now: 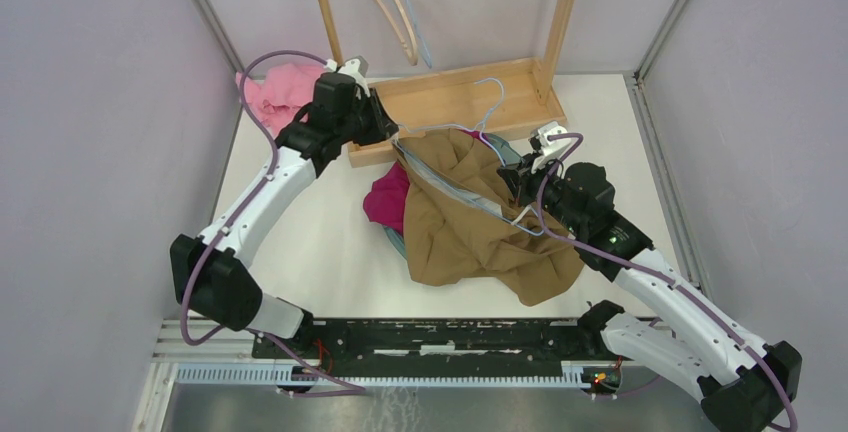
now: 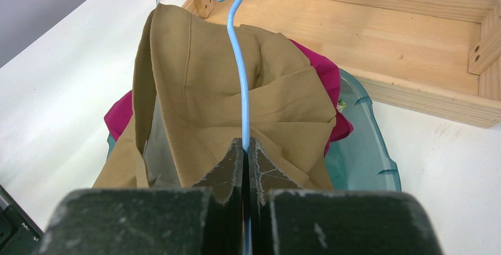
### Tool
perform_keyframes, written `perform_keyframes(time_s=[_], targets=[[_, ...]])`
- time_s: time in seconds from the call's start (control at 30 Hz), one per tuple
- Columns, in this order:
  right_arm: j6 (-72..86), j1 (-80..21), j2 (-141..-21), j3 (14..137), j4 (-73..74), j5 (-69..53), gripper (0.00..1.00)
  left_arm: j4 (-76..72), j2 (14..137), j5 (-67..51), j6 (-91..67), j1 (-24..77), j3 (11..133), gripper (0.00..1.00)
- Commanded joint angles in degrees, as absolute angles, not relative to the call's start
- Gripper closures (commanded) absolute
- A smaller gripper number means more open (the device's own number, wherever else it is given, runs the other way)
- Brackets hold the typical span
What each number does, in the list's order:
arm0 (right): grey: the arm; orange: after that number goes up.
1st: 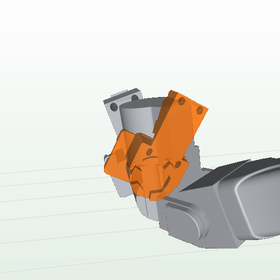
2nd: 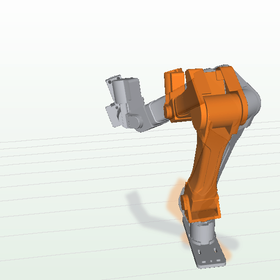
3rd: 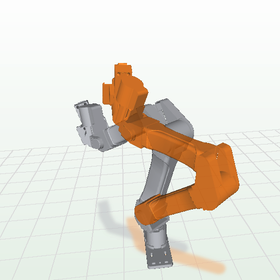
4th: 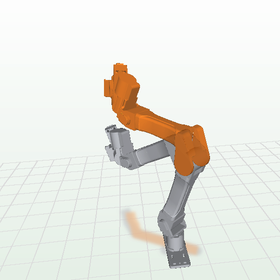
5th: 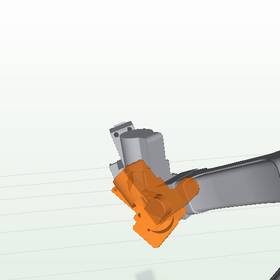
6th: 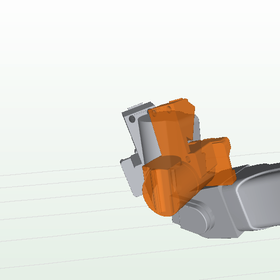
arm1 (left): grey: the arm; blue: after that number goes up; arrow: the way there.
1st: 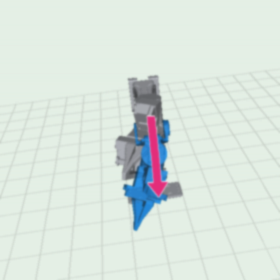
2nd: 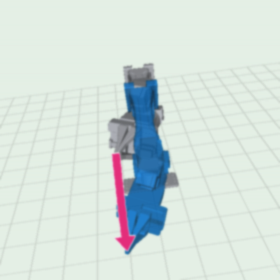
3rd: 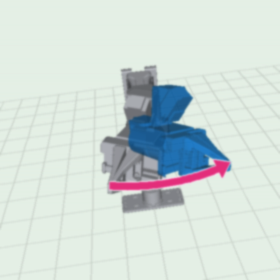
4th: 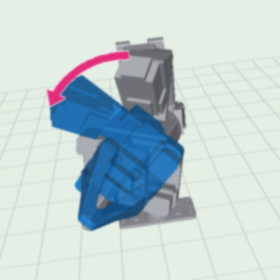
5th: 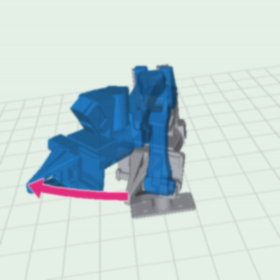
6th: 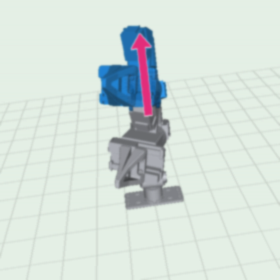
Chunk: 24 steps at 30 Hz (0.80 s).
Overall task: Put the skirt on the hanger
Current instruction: Hang the skirt on the hanger.
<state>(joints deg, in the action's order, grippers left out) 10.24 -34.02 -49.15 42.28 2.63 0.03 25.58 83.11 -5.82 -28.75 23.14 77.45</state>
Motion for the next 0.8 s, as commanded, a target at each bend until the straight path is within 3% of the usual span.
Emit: perform_keyframes(time_s=[0.0,0.77], targets=[[10.3,-34.2,-48.8,43.9,0.0,0.1,0.99,22.6,83.2,-3.4,-26.3,23.3,76.7,0.72],[10.7,-34.2,-48.9,43.2,-0.9,-0.4,0.99,16.7,83.8,-1.8,-27.9,24.5,73.6,0.73]])
